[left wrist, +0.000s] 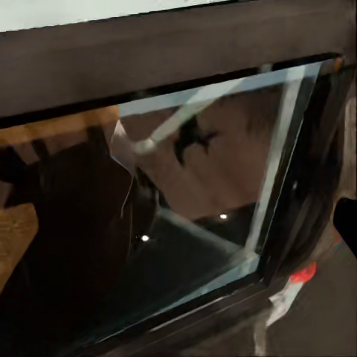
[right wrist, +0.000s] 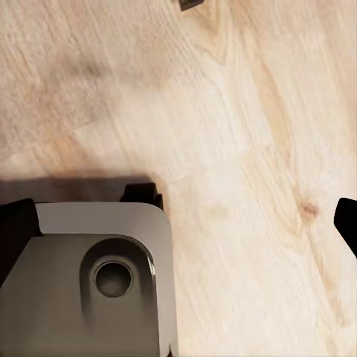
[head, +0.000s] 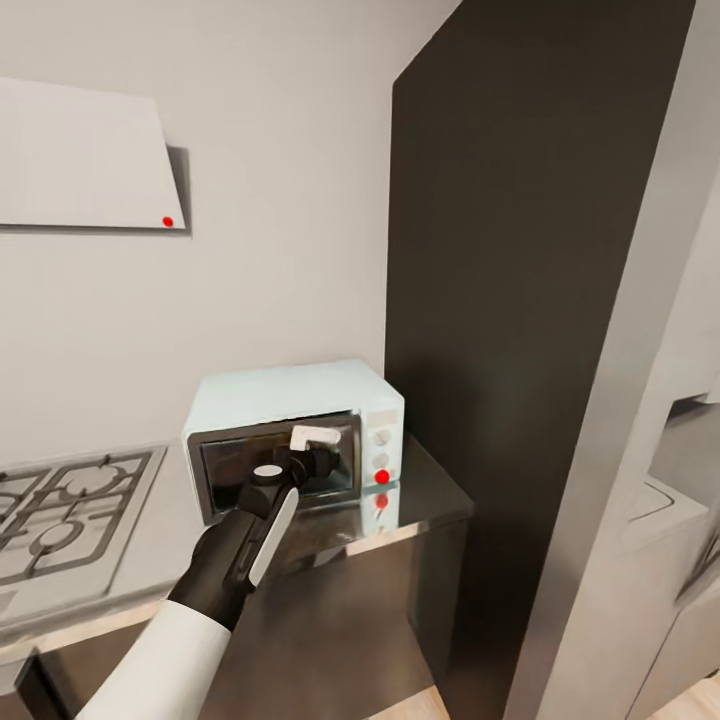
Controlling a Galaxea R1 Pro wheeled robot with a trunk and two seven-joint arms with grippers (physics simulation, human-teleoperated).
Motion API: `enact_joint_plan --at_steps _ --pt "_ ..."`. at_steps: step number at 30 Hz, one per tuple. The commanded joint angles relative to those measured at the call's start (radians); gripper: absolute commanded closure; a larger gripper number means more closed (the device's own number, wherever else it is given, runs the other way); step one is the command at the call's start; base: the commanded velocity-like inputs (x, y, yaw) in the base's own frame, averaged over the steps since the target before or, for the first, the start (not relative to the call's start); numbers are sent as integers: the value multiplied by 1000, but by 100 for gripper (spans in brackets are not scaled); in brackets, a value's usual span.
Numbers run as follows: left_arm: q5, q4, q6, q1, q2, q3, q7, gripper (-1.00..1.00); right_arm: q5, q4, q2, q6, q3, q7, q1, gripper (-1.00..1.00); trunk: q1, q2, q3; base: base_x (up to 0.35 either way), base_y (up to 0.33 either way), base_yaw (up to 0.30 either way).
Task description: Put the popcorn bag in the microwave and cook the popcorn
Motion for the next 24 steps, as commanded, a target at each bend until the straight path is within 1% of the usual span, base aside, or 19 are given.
enact_joint_plan --at_steps 1,12,18,24 --pt "12 -1 3 -1 0 -2 8 -100 10 3 -1 -6 -9 2 -1 -100 0 -1 -1 167 0 0" --pt "11 0 4 -1 1 -2 10 -100 10 3 -1 -6 -9 2 -1 -100 0 -1 -1 109 0 0" --pt "13 -2 6 -1 -8 -3 10 -100 9 3 -1 -6 -9 1 -1 -100 0 -1 -1 -307 0 0" --pt "13 -2 6 -1 -9 -3 10 -100 10 3 -1 -6 -9 1 -1 -100 0 -1 -1 -345 0 0"
